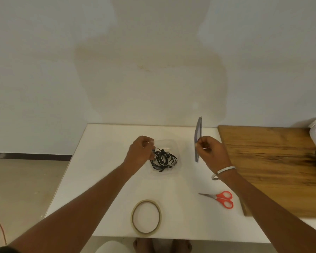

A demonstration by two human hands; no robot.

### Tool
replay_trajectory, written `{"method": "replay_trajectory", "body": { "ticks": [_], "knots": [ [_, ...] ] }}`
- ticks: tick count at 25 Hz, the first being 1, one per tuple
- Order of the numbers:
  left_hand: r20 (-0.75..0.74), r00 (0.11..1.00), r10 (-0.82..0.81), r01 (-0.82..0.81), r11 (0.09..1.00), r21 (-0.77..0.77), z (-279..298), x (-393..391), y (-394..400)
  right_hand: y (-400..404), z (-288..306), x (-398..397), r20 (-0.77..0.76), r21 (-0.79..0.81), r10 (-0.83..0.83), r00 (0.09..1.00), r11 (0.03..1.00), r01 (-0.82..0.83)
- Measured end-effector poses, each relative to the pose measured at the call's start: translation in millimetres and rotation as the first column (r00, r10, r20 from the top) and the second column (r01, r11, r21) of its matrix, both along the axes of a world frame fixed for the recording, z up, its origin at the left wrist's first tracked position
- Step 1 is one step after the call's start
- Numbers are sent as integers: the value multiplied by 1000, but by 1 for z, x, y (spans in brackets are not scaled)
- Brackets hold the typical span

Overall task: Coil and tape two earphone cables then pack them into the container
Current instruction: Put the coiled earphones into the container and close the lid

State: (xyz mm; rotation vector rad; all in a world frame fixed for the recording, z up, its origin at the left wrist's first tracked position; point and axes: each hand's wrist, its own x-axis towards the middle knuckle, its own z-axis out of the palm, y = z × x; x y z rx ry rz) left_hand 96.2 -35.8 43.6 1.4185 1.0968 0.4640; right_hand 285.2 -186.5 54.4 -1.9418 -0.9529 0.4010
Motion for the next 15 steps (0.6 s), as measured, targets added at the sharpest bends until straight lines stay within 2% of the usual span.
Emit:
{"method": "replay_trajectory", "body": {
  "ticks": [3,7,9,12,15],
  "knots": [
    [74,994,-76,93,960,-264,20,13,-14,10,25,-29,-242,207,33,970,978,18],
    [125,984,-129,170,893,-417,37,14,-21,19,44,-59,-434,359,155,887,933,12],
    [167,979,-118,181,883,-434,37,9,-18,21,43,-68,-483,368,214,849,930,-25],
    [178,984,-8,75,925,-373,29,-2,-8,20,30,-70,-591,317,243,769,947,-56],
    [136,989,53,-17,967,-256,21,-14,0,19,21,-64,-756,255,169,632,966,46]
  ]
}}
